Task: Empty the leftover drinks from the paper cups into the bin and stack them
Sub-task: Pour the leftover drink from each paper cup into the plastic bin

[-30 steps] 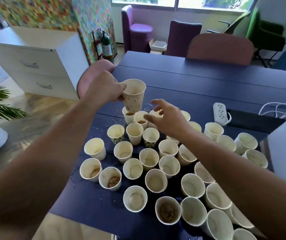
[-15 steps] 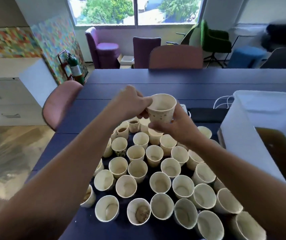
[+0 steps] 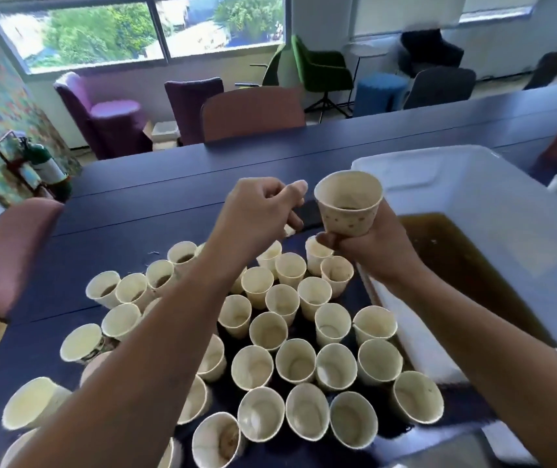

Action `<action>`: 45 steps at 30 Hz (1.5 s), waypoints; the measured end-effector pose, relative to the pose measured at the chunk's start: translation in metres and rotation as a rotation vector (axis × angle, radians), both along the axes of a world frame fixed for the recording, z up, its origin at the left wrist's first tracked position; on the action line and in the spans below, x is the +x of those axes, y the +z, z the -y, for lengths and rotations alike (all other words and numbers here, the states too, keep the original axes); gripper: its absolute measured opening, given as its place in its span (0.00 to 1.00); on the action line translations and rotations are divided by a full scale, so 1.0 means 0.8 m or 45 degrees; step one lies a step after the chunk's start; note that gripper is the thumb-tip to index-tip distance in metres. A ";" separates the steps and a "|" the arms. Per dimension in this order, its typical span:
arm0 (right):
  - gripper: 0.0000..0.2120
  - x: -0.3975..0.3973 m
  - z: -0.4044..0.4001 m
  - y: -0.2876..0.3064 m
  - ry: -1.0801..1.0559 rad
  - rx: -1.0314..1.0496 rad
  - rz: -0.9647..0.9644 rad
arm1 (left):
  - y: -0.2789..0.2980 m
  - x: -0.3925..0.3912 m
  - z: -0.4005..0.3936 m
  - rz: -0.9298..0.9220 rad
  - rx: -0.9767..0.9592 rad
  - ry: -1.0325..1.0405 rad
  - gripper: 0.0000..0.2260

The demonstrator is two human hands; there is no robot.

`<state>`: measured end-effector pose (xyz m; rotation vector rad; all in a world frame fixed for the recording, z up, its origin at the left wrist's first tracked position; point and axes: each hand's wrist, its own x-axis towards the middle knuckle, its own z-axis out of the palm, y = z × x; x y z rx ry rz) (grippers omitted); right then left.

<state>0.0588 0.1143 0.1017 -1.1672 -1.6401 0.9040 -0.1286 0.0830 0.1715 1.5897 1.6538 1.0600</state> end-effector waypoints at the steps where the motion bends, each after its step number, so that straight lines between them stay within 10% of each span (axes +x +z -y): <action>1: 0.35 0.016 -0.001 0.003 -0.033 0.009 0.022 | -0.003 0.010 -0.001 -0.009 0.016 -0.028 0.14; 8: 0.33 0.133 -0.014 0.001 -0.269 0.013 0.248 | -0.050 0.091 -0.005 -0.062 -0.030 -0.220 0.03; 25: 0.29 0.244 -0.021 -0.055 -0.502 -0.145 0.473 | -0.115 0.184 0.006 -0.595 -0.172 -0.632 0.42; 45: 0.27 0.255 -0.029 -0.062 -0.482 -0.116 0.592 | -0.136 0.179 0.012 -0.598 -0.209 -0.609 0.43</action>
